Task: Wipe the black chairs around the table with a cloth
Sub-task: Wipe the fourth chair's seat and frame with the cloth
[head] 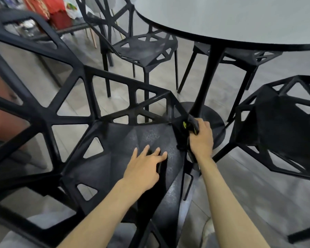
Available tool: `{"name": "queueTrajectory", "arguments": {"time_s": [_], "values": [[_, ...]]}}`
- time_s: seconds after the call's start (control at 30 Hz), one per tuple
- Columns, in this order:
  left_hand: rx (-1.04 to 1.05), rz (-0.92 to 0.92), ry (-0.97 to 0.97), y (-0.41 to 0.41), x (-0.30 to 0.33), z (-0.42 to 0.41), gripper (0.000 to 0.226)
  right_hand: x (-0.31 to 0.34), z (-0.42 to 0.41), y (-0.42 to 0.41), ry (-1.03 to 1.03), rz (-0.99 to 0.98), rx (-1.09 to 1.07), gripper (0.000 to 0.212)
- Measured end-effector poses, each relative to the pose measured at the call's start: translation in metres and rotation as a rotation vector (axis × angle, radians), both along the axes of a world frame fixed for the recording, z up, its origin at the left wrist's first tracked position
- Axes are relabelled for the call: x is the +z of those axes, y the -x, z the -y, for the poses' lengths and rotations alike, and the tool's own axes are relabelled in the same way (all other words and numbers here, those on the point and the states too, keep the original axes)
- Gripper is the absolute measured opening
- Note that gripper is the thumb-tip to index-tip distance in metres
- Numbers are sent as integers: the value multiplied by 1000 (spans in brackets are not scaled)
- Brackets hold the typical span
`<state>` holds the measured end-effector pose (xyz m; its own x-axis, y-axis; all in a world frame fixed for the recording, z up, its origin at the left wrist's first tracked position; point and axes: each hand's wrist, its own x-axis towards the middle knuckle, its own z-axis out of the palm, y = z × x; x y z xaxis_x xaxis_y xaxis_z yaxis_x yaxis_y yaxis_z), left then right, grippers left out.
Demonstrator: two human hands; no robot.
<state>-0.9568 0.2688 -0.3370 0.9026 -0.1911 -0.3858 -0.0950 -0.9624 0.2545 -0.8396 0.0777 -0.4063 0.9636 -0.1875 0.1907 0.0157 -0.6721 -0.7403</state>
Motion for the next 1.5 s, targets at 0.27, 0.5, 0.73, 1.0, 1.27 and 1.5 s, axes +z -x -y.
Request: {"name": "queueTrajectory", "arguments": {"time_s": [0.27,0.5,0.73,1.0,1.27,1.5], "values": [[-20,-23,-25,-2,0,1,90,3,-13,46,123,51,14,42],[-11,-24,-25,-2,1,1,93,17,-13,-49,170,-57,-34,44],[-24,12,-59,1,-2,5,91,13,-25,-9,591,141,216,44],[-10,35,-134,2,-3,10,93,22,-25,-65,464,109,181,45],[-28,47,-243,-1,-4,26,86,16,-3,-78,225,100,358,54],[-61,-20,-113,-11,22,-1,74,40,2,-80,164,-199,458,57]]}}
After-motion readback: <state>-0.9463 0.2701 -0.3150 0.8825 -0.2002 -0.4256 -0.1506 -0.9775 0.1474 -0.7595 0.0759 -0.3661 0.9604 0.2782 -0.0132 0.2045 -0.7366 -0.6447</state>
